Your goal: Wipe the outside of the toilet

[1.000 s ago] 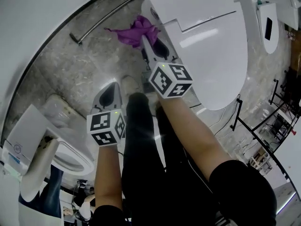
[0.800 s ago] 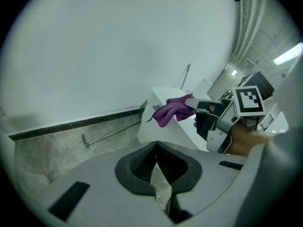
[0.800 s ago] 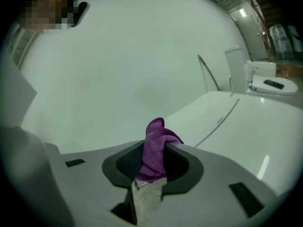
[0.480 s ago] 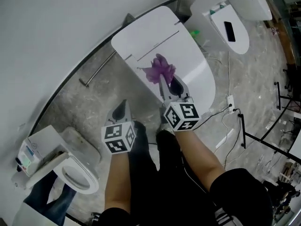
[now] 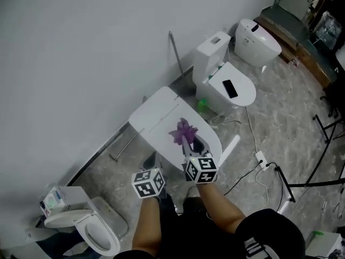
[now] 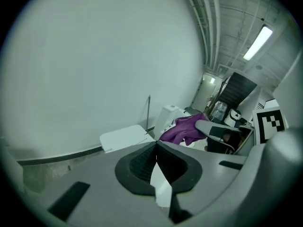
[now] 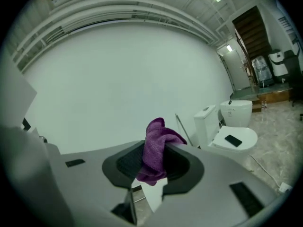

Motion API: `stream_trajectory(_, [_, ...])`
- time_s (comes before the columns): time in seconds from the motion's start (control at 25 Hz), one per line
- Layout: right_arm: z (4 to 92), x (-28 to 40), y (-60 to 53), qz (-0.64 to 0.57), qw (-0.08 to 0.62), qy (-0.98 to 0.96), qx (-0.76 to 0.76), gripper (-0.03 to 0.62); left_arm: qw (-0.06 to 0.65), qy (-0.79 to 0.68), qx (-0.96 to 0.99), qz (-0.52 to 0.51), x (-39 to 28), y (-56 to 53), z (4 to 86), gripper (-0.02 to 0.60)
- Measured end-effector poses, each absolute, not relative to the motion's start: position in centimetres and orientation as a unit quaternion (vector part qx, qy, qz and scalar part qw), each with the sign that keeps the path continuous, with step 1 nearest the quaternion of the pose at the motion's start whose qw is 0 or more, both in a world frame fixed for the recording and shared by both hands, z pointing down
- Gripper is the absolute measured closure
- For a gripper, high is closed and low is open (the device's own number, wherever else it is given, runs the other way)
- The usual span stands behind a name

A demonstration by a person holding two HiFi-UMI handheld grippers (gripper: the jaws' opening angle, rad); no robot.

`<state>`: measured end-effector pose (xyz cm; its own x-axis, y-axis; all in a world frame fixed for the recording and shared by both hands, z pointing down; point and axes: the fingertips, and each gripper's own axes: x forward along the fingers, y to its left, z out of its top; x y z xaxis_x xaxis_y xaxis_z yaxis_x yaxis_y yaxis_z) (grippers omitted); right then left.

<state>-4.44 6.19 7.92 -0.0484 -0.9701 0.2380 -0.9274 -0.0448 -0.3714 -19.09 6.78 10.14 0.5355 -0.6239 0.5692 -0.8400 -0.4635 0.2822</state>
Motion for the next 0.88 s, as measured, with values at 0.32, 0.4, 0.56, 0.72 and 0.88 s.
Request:
stream_trajectory(0.32, [-8.8, -0.9, 9.6, -0.176, 0.076, 0.722, -0.664, 0.49, 0.212, -0.432, 0.86, 0.171, -13.5, 9.5, -6.3, 0.572])
stream_trajectory(0.4, [-11.8, -0.9, 9.0, -0.152, 0.078, 0.734, -0.658, 0.49, 0.189, -0.43, 0.867, 0.164, -12.8, 8.6, -9.0, 0.572])
stream_trajectory(0.56, [-16.5, -0.6, 7.7, -0.12, 0.087, 0.745, -0.651, 0.49, 0.152, -0.419, 0.88, 0.166, -11.6, 7.0, -12.9, 0.572])
stream_trajectory(0.72, [-20.2, 0.6, 7.0, -0.095, 0.105, 0.733, -0.665, 0.49, 0.135, -0.414, 0.888, 0.147, -10.8, 5.6, -16.4, 0.572])
stream_trajectory(0.88, [-22.1, 0.6, 6.9, -0.091, 0.121, 0.736, -0.66, 0.49, 0.115, -0.404, 0.897, 0.141, -10.0, 5.2, -18.4, 0.572])
